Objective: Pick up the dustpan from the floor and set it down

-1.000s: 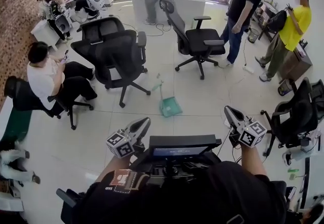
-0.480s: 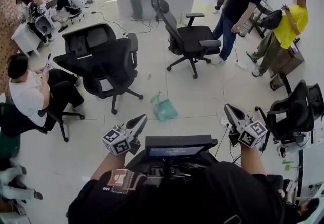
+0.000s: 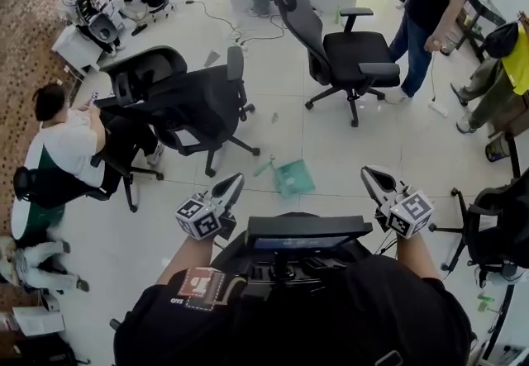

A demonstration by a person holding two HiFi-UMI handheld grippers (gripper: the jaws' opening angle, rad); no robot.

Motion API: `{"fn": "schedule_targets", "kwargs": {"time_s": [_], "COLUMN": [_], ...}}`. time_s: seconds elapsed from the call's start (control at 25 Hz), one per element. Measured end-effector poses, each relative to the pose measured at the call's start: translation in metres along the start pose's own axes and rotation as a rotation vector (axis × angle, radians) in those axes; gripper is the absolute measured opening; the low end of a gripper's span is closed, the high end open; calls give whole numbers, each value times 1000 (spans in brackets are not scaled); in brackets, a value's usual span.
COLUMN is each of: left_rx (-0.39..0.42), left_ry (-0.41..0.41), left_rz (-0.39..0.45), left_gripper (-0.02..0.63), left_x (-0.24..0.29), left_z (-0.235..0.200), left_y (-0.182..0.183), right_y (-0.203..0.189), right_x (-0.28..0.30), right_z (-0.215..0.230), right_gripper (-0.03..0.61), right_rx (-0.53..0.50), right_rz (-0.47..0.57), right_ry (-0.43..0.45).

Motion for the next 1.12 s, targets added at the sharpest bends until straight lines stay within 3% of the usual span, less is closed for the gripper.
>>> {"fn": "schedule_targets", "kwargs": {"time_s": [0.16, 0.36, 0.52, 0.72, 0.96, 1.12], "left_rx": [21, 42, 36, 27, -81, -139], "left_ry": [84, 144, 154, 89, 42, 23], "left_rz": [-56, -142, -229, -340, -611, -718], "left_gripper": [21, 23, 23, 35, 217, 278], "left_x": [75, 123, 150, 171, 206, 214], "left_z": [3, -29, -90, -178, -291, -335], "left_y": [5, -22, -34, -47, -85, -125], "right_y": [18, -6, -15, -28, -41, -65], "right_x": [17, 37, 70, 112, 173, 196], "right_z": [86, 148, 163, 149, 147, 145], "right_gripper": [9, 9, 9, 9, 9, 9], "right_rx": [20, 69, 67, 67, 99, 113], "right_rz": [-17, -29, -72, -114, -192, -232], "right_ry": [40, 40, 0, -89, -139, -132]}}
Point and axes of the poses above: the fingertips, and each gripper's own axes: x forward along the fingers, z to its right, y out of its top, the point moved 10 cm from there along -x, backward along the fingers, and after that the axes turned 9 degrees about z, right-handed, at the moved point
